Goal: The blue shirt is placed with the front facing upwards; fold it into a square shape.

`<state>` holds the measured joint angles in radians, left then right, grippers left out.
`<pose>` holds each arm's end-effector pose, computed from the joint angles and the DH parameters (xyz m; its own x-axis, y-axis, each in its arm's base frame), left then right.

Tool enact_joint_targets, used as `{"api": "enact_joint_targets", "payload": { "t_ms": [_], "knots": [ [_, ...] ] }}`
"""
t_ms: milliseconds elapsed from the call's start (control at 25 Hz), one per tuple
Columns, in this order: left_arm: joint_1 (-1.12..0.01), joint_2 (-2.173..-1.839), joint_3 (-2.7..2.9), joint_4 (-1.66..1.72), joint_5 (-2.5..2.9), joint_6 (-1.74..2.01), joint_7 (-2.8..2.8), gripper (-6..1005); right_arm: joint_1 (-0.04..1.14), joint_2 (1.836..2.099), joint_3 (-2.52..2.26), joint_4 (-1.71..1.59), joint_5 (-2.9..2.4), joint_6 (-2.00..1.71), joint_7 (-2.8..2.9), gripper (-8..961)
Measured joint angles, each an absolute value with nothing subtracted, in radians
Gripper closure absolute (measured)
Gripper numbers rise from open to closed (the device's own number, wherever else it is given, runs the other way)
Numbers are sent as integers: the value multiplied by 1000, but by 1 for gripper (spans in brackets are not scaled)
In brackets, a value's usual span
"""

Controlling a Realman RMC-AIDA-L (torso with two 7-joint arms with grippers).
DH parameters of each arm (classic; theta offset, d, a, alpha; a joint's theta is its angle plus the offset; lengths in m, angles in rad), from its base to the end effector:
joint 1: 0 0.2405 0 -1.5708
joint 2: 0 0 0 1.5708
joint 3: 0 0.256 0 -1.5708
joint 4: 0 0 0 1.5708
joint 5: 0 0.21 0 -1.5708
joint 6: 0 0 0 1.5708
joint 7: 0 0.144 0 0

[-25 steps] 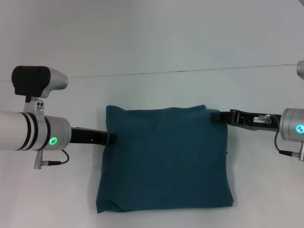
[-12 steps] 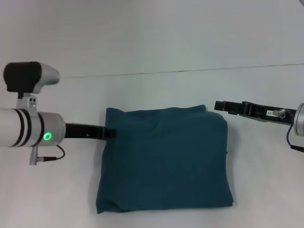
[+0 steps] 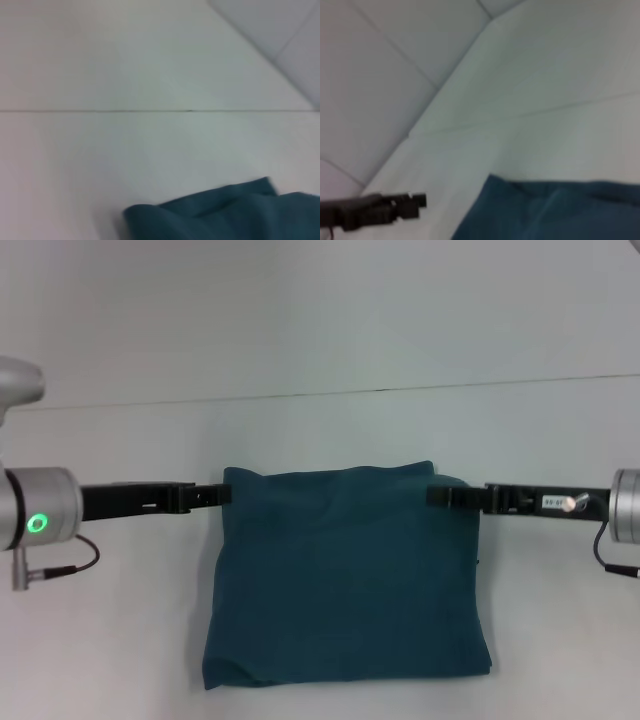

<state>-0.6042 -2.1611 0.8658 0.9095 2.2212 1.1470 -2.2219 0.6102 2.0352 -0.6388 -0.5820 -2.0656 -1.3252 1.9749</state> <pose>-0.2338 0.3951 -0.0069 0.5188 0.7140 0.4702 0.8536 -0.4633 -0.2382 0.2771 0.3718 0.0092 0.3934 -0.7421 -0.5427 -0.8892 -0.4570 -0.0197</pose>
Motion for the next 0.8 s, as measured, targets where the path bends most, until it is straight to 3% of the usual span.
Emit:
{"api": "enact_joint_targets", "payload": {
  "t_ms": [160, 280, 560, 800],
  "knots": [
    [-568, -2162, 847, 940, 2176, 1196, -2202, 458, 617, 2040, -678, -572, -2105, -1305, 1973, 385],
    [-563, -2163, 828, 936, 2170, 1211, -2196, 402, 618, 2045, -697, -553, -2126, -1268, 1970, 527],
    [-553, -2165, 818, 932, 2169, 1216, -2195, 403, 619, 2060, -743, -504, -2140, -1166, 1943, 859],
    [-553, -2164, 818, 930, 2168, 1214, -2187, 403, 619, 2073, -743, -516, -2129, -1179, 1911, 889]
  ]
}}
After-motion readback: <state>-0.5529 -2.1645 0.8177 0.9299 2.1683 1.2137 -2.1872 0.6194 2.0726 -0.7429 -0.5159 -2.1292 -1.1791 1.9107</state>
